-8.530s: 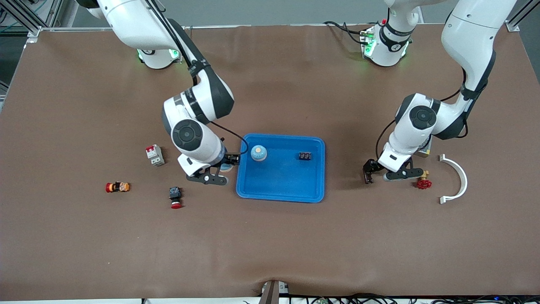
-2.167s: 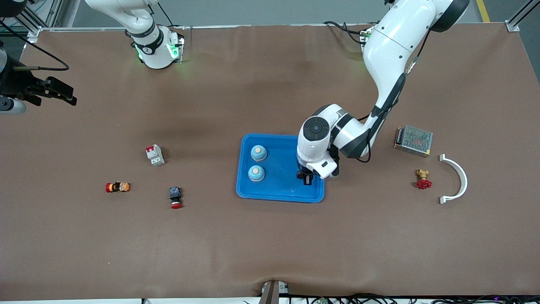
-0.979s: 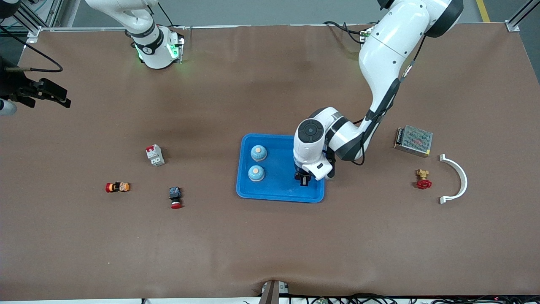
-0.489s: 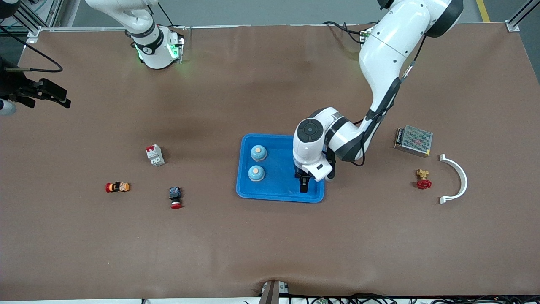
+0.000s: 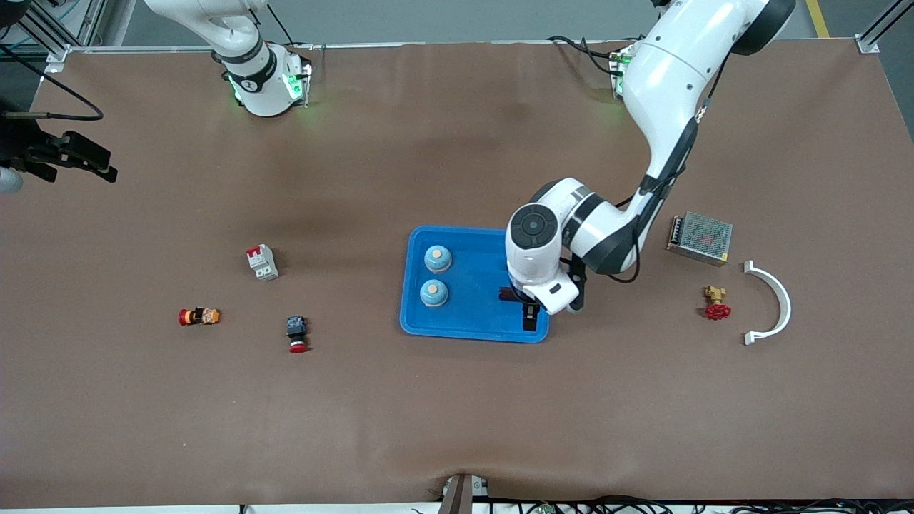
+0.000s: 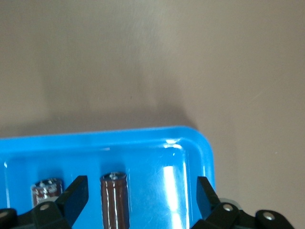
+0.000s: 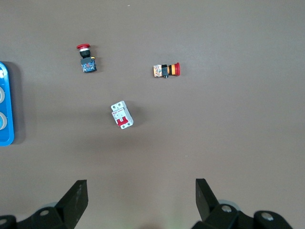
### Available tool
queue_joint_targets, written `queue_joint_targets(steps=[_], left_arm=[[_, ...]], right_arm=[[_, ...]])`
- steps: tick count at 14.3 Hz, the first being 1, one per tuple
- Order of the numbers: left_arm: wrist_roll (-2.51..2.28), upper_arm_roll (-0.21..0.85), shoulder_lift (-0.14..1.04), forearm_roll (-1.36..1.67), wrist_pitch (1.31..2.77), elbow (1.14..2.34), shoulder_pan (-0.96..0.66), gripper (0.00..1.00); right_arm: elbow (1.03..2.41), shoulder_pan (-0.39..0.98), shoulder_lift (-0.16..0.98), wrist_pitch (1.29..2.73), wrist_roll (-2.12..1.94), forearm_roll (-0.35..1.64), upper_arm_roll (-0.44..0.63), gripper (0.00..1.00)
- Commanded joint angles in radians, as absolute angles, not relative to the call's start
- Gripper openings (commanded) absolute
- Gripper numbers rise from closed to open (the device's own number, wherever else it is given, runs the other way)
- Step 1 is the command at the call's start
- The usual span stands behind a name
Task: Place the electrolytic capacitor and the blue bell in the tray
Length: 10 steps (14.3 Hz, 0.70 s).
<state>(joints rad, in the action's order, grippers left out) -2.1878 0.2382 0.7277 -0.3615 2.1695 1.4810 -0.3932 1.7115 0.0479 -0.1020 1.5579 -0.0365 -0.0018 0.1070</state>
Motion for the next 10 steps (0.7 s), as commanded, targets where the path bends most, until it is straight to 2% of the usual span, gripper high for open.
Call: queue_joint_targets(steps=[1, 10], left_arm=[[-2.082, 0.245, 0.692, -0.333, 2.120, 1.486, -0.347, 1.00], [-1.758, 0.247, 0.675, -0.333, 2.117, 1.474, -0.169, 1.00]], right_arm=[[1.707, 0.028, -0.104, 1.552, -0.035, 0.018, 0.092, 1.00], [1.698, 0.025, -0.104, 1.534, -0.035, 0.023, 0.094, 1.00]])
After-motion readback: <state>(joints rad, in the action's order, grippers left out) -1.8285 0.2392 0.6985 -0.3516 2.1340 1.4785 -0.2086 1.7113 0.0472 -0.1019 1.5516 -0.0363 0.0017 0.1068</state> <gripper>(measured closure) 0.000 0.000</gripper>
